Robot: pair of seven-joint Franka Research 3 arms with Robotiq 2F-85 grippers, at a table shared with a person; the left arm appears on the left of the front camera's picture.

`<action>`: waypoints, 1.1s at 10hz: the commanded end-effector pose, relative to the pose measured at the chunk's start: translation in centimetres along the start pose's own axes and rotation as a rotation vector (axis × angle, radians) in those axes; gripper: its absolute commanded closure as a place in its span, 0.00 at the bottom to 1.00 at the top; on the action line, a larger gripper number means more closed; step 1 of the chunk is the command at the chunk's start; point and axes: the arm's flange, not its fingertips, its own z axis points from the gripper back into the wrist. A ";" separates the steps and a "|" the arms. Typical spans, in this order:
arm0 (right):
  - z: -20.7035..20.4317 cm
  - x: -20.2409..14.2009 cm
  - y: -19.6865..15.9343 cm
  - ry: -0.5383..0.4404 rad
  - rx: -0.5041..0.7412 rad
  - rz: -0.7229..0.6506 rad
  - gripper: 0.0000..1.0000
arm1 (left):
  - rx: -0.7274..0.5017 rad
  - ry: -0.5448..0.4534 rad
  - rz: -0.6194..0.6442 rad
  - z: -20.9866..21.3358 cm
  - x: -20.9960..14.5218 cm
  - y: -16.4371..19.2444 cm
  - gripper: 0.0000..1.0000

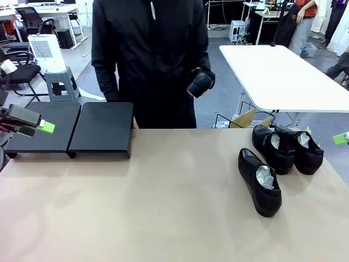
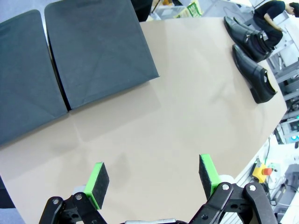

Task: Organize the shoes by placing them on the stand.
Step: Pick up one Shoe and place it in the middle of the table.

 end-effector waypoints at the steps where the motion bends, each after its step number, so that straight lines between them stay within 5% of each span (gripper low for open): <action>1: 1.1 2.0 1.3 0.050 -0.150 0.060 0.00 | -0.023 -0.010 -0.013 0.0 -0.1 0.2 0.00; 4: -0.8 7.3 3.8 0.122 -0.389 0.182 0.00 | -0.023 -0.010 -0.013 0.0 -0.1 0.2 0.00; 8: -5.5 10.9 3.1 0.256 -0.511 0.135 0.00 | -0.023 -0.010 -0.013 0.0 -0.1 0.2 0.00; 11: -4.1 9.2 4.3 0.184 -0.422 0.214 0.00 | -0.023 -0.010 -0.013 0.0 -0.1 0.2 0.00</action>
